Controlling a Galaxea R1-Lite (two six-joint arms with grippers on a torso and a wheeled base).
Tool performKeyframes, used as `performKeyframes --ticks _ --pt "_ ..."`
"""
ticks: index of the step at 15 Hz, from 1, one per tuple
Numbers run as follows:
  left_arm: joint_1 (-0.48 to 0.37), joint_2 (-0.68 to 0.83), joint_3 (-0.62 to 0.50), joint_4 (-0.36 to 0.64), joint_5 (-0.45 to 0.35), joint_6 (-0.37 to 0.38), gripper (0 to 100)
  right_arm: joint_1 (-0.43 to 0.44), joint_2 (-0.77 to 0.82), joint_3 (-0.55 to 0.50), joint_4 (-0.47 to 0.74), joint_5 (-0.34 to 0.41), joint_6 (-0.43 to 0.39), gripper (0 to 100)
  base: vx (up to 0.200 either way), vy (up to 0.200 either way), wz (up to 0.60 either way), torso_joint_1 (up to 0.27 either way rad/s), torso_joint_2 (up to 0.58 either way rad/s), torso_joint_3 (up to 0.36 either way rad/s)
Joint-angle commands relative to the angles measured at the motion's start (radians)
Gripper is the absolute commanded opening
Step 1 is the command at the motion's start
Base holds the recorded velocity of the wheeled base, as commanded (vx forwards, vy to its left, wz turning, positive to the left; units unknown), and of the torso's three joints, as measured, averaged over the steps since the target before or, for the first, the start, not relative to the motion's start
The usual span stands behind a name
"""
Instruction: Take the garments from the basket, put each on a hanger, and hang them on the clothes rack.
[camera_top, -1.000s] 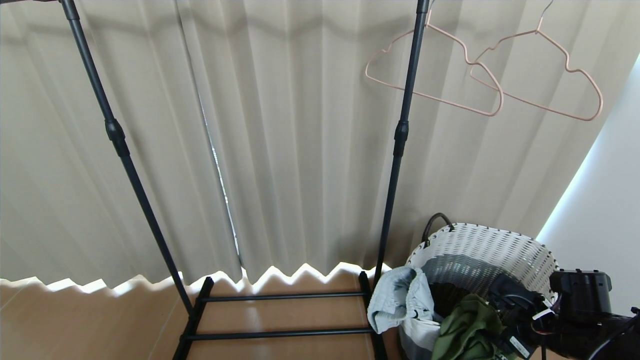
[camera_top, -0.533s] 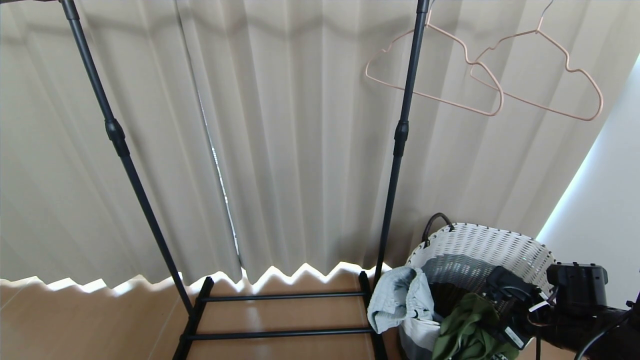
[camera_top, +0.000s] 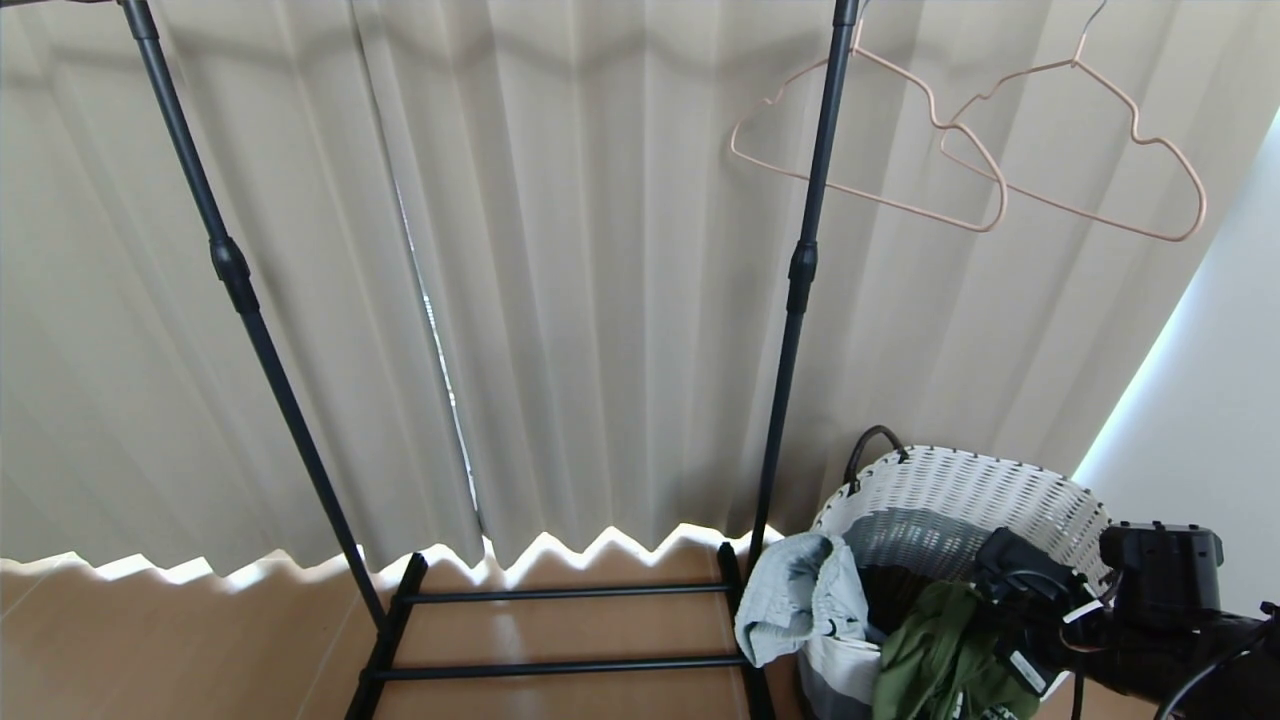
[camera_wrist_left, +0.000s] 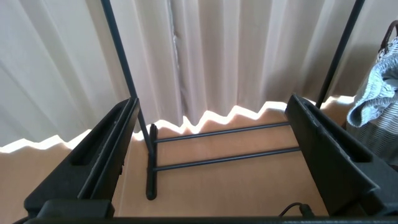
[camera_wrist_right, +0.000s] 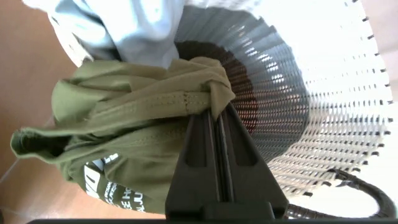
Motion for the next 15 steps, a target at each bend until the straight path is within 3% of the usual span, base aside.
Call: performKeyframes --ticks 1,3,5,6,7,10,15 --pt "0.000 0.000 0.000 0.000 0.000 -0.002 100 -0.002 -0.128 0.035 -0.031 0.003 0.040 0 0.000 0.000 0.00 0.000 0.00 0.000" --pt "0.000 0.000 0.000 0.000 -0.001 0.001 100 -0.006 -0.306 0.032 -0.003 0.000 0.100 0 0.000 0.000 0.00 0.000 0.00 0.000" --pt "0.000 0.000 0.000 0.000 -0.001 0.003 100 -0.023 -0.492 -0.016 0.138 0.000 0.120 0 0.000 0.000 0.00 0.000 0.00 0.000" --pt "0.000 0.000 0.000 0.000 -0.001 0.003 100 -0.023 -0.492 -0.016 0.138 0.000 0.120 0 0.000 0.000 0.00 0.000 0.00 0.000" --pt "0.000 0.000 0.000 0.000 -0.001 0.003 100 -0.029 -0.670 -0.121 0.425 0.000 0.162 0 0.000 0.000 0.00 0.000 0.00 0.000" --pt "0.000 0.000 0.000 -0.001 0.000 -0.005 100 -0.029 -0.826 -0.247 0.761 0.003 0.222 0 -0.200 0.000 0.00 0.009 0.01 0.002" --pt "0.000 0.000 0.000 -0.001 0.002 -0.008 100 -0.021 -0.866 -0.230 0.792 0.003 0.235 0 -0.200 0.000 0.00 -0.001 0.00 0.004"
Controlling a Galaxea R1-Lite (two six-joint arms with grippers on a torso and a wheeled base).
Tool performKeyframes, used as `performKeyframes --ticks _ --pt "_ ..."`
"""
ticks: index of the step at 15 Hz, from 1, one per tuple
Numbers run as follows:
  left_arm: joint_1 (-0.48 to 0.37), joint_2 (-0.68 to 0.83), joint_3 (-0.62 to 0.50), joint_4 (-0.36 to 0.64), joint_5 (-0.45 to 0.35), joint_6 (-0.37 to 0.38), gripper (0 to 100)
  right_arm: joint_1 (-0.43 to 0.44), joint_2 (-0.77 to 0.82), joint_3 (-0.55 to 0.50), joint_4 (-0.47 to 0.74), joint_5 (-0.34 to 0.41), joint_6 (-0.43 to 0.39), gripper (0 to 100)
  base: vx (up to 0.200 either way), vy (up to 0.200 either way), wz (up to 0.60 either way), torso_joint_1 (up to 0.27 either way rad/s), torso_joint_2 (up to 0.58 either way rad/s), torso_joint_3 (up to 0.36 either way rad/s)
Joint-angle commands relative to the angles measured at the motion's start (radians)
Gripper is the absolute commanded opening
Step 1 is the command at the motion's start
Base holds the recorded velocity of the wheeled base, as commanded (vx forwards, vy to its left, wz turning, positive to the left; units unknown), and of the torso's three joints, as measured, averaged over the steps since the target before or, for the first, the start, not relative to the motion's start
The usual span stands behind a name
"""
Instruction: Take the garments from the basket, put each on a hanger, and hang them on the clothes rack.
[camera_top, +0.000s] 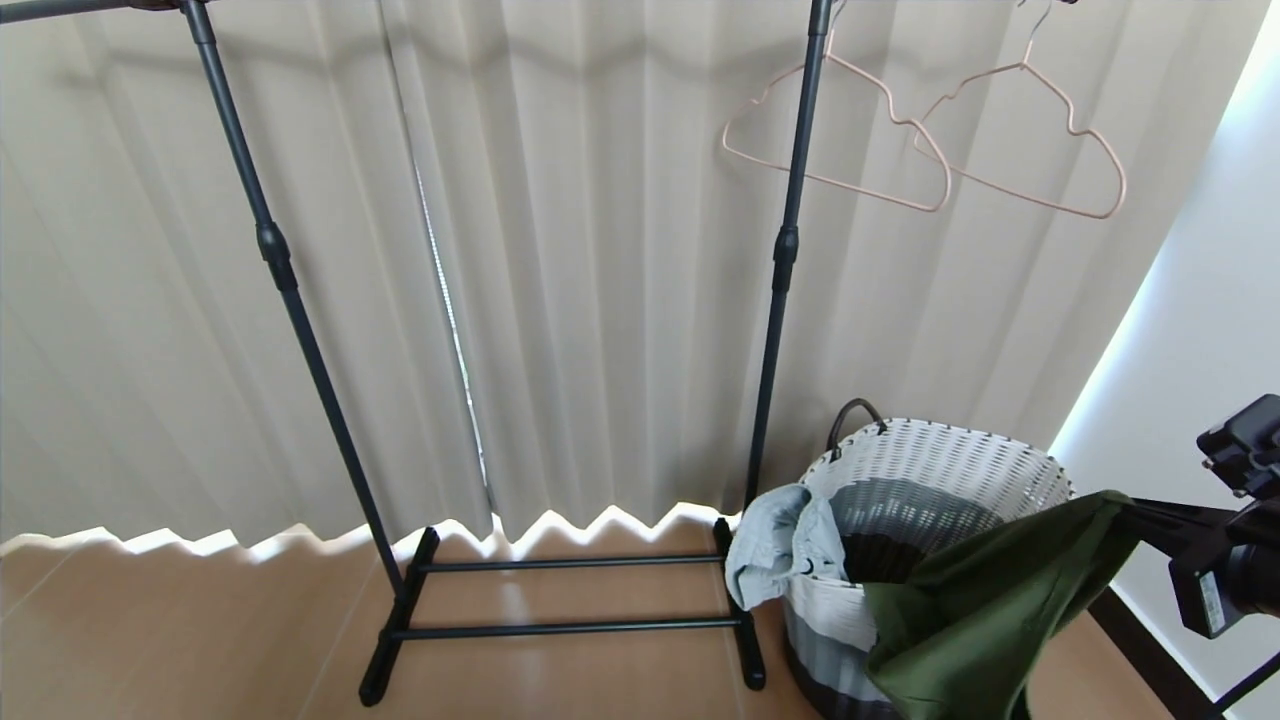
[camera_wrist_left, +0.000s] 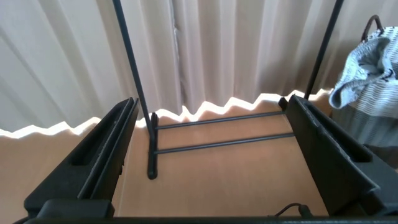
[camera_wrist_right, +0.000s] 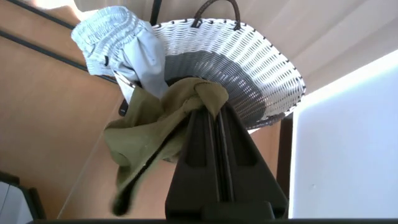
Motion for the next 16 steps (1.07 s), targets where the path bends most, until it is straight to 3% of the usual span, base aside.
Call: performKeyframes --ticks 1,7,10,12,13,14,16 --pt "0.000 0.000 0.000 0.000 0.000 0.000 100 0.005 -0.038 0.003 -0.002 0.000 -0.001 0 -0.200 0.000 0.00 -0.002 0.01 0.002" --pt "0.000 0.002 0.000 0.000 0.000 0.008 100 0.077 -0.037 -0.009 -0.011 0.000 0.012 0 -0.033 0.000 0.00 0.000 0.00 0.000" --pt "0.000 0.002 0.000 0.000 -0.011 0.054 100 0.148 -0.037 -0.030 -0.014 0.016 0.055 0 0.000 0.000 0.00 0.000 0.00 0.000" --pt "-0.003 0.003 -0.025 -0.009 -0.140 0.089 100 0.211 -0.038 -0.064 -0.016 0.048 0.104 0 0.000 0.000 0.00 0.000 0.00 0.000" --pt "-0.010 0.067 -0.126 -0.016 -0.243 0.078 100 0.275 -0.037 -0.106 -0.016 0.065 0.121 0 0.000 0.000 0.00 0.000 0.00 0.000" --pt "-0.008 0.126 -0.178 -0.019 -0.263 0.072 100 0.300 -0.035 -0.130 -0.016 0.080 0.127 0 0.000 0.000 0.00 0.000 0.00 0.000" --pt "-0.039 0.396 -0.302 -0.149 -0.296 0.054 100 0.392 -0.027 -0.204 -0.016 0.117 0.188 0 0.000 0.000 0.00 0.000 0.00 0.000"
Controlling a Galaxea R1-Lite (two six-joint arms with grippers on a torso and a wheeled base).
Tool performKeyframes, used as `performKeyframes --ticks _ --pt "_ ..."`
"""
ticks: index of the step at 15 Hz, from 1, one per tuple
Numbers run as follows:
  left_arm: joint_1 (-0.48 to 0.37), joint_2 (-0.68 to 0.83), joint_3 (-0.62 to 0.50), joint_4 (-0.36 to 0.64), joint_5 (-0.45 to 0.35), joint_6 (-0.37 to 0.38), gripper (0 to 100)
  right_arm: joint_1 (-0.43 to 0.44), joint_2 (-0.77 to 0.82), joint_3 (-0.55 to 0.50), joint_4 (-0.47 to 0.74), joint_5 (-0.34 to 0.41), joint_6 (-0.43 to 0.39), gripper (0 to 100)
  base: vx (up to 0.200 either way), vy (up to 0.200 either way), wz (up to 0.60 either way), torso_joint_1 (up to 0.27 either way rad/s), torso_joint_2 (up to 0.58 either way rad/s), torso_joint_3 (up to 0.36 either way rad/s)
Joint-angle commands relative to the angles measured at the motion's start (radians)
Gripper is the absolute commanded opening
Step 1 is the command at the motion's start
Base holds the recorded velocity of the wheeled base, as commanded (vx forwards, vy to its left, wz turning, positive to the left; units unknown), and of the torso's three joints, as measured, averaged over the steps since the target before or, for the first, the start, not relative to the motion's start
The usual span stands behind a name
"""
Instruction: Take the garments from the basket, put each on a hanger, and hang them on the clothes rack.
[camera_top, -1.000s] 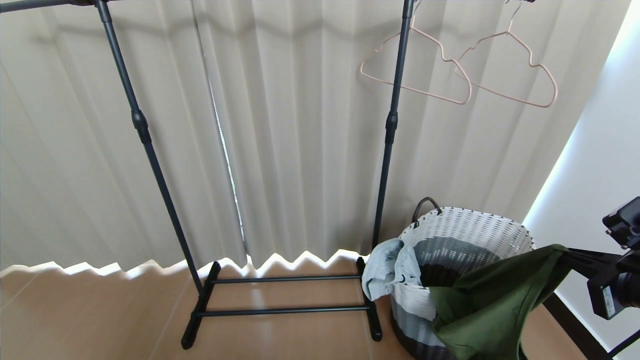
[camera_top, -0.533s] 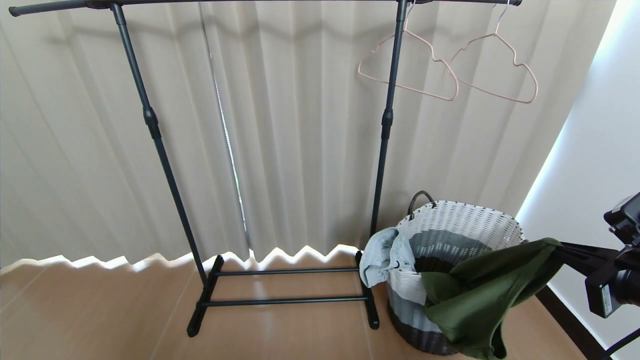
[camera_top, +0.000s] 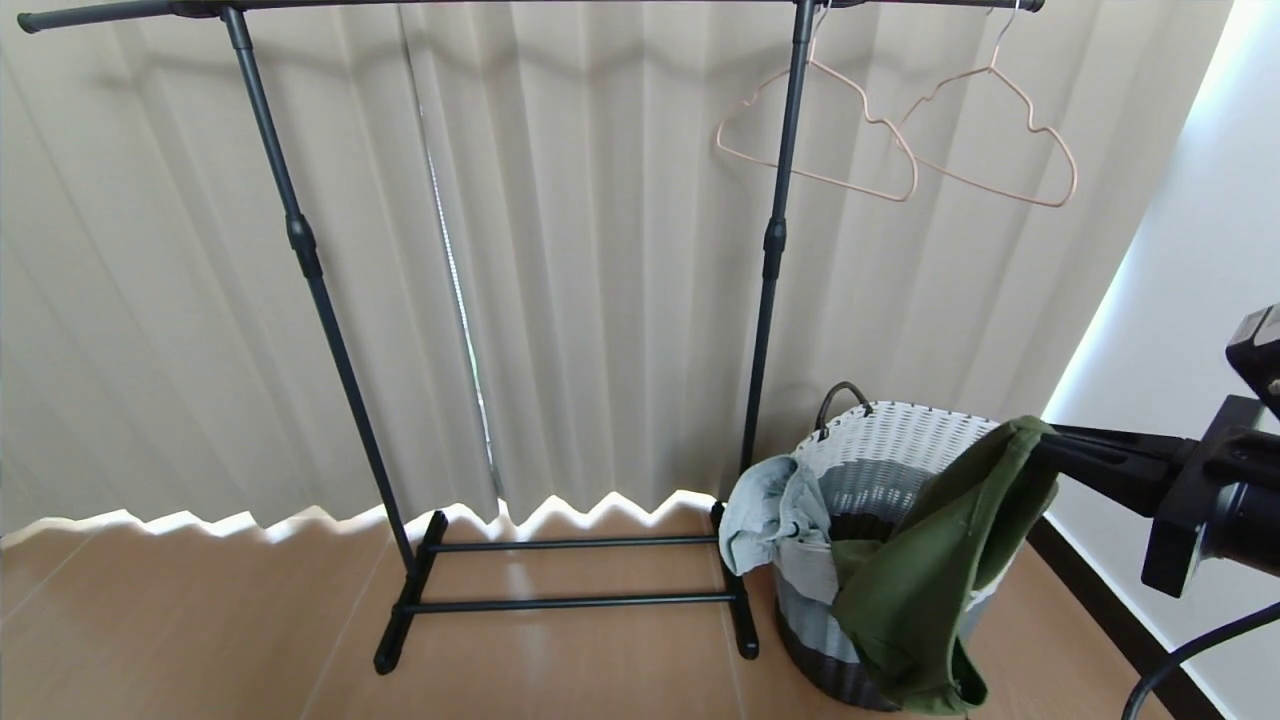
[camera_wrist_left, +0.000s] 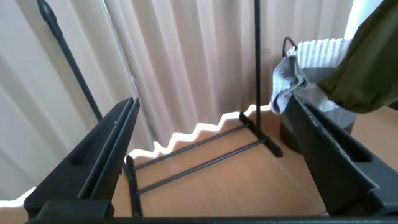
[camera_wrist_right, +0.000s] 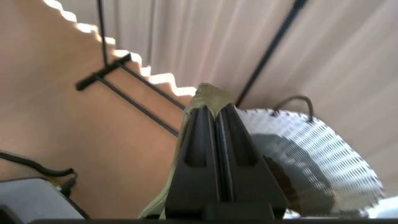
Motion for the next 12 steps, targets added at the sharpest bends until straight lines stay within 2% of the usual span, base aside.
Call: performKeyframes --ticks 1,3,5,7,8,10,12 --pt "-0.072 0.423 -0.180 -0.192 -0.047 -0.031 100 0.097 0.011 -0.074 -0.001 0.017 0.063 0 0.000 0.000 0.00 0.000 0.00 0.000" --pt "-0.190 0.680 -0.242 -0.358 -0.039 -0.078 100 0.145 0.025 -0.098 -0.005 0.028 0.130 0 0.000 0.000 0.00 0.000 0.00 0.000" --pt "-0.326 0.886 -0.295 -0.448 -0.007 -0.095 100 0.157 0.047 -0.109 -0.014 0.035 0.143 0 0.000 0.000 0.00 0.000 0.00 0.000" --pt "-0.521 1.061 -0.338 -0.508 0.102 -0.135 100 0.157 0.073 -0.109 -0.070 0.046 0.152 0 0.000 0.000 0.00 0.000 0.00 0.000" --pt "-0.563 1.093 -0.345 -0.520 0.127 -0.150 100 0.157 0.080 -0.109 -0.082 0.049 0.158 0 0.000 0.000 0.00 0.000 0.00 0.000" --pt "-0.843 1.322 -0.422 -0.598 0.271 -0.261 100 0.180 0.110 -0.117 -0.148 0.052 0.201 0 0.000 0.000 0.00 0.000 0.00 0.000" --pt "-0.957 1.481 -0.477 -0.637 0.321 -0.278 100 0.191 0.114 -0.132 -0.156 0.052 0.213 0 0.000 0.000 0.00 0.000 0.00 0.000"
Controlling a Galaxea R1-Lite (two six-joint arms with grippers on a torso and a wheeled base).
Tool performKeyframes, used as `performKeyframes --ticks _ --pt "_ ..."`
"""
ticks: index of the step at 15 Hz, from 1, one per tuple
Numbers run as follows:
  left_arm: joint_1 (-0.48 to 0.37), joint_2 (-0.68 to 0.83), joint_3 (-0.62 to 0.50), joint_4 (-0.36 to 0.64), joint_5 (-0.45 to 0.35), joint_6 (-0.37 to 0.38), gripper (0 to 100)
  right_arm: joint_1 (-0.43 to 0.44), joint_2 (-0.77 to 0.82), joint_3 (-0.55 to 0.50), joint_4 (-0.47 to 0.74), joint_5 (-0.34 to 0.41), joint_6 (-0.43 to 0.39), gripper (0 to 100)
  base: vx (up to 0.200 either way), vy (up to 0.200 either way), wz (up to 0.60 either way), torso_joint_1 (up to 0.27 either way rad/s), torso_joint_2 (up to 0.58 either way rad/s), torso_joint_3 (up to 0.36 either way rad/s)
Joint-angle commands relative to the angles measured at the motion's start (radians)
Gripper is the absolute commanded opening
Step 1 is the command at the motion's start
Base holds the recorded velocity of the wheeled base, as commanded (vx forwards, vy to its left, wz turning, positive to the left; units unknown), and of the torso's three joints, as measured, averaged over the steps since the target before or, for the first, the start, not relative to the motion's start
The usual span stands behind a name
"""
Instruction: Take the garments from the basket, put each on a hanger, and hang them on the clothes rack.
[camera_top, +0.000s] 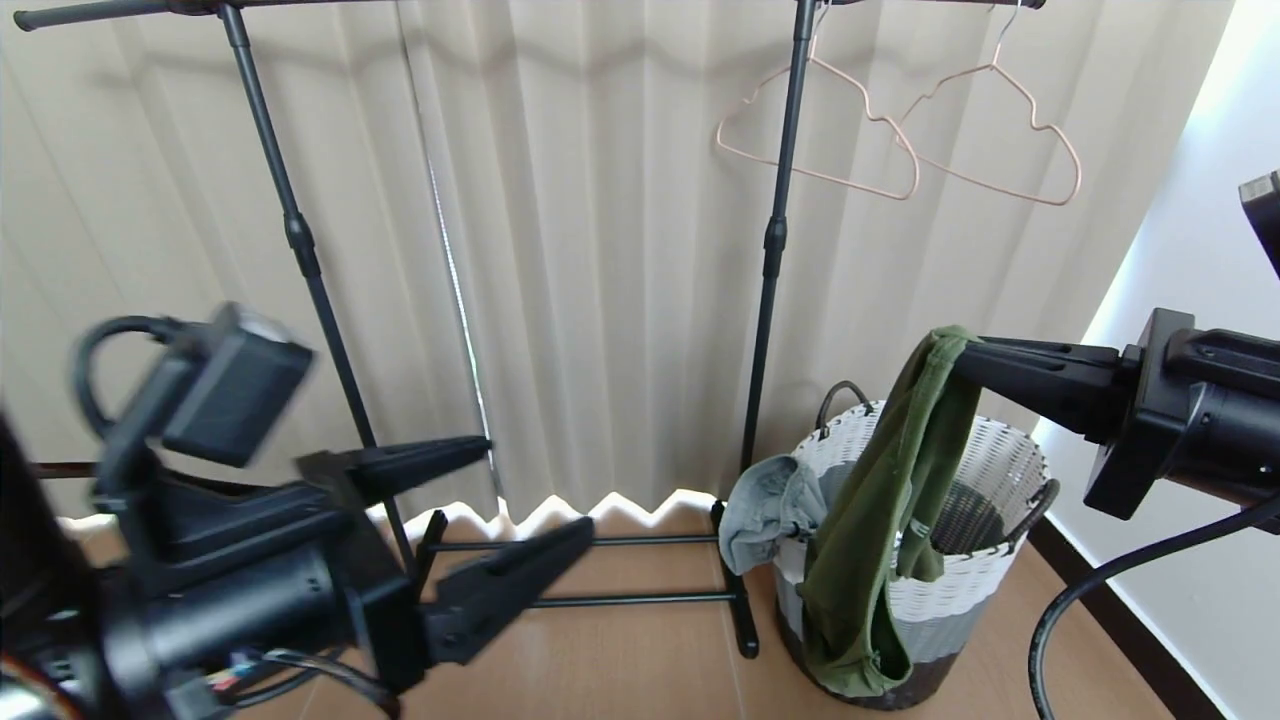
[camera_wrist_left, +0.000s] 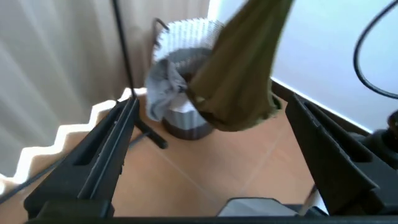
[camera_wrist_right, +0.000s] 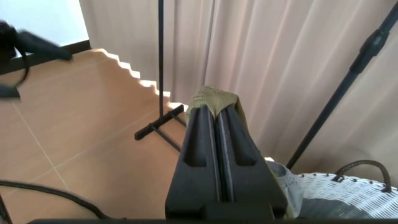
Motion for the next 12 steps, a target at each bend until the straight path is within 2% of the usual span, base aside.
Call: performKeyframes --ticks 1,3,4,6,9,10,12 --pt "-0.230 0.360 -0.115 -0.086 0.088 -0.054 100 0.009 0.023 -0.014 -0.002 0.002 0.003 0 0.000 0.000 0.00 0.000 0.00 0.000" --pt "-0.256 0.470 -0.155 -0.132 0.089 -0.057 100 0.012 0.020 -0.020 -0.002 0.003 0.013 0 0.000 0.000 0.00 0.000 0.00 0.000" --pt "-0.256 0.470 -0.155 -0.132 0.089 -0.057 100 0.012 0.020 -0.020 -0.002 0.003 0.013 0 0.000 0.000 0.00 0.000 0.00 0.000" --pt "-0.256 0.600 -0.210 -0.214 0.097 -0.121 100 0.015 0.020 -0.023 -0.015 0.005 0.030 0 0.000 0.000 0.00 0.000 0.00 0.000" --pt "-0.248 0.650 -0.225 -0.249 0.126 -0.146 100 0.043 0.020 -0.027 -0.025 0.003 0.032 0 0.000 0.000 0.00 0.000 0.00 0.000" --pt "-0.219 0.696 -0.242 -0.275 0.166 -0.161 100 0.049 0.023 -0.027 -0.031 0.003 0.032 0 0.000 0.000 0.00 0.000 0.00 0.000" --pt "-0.193 0.729 -0.256 -0.295 0.167 -0.162 100 0.064 0.024 -0.031 -0.031 0.005 0.032 0 0.000 0.000 0.00 0.000 0.00 0.000"
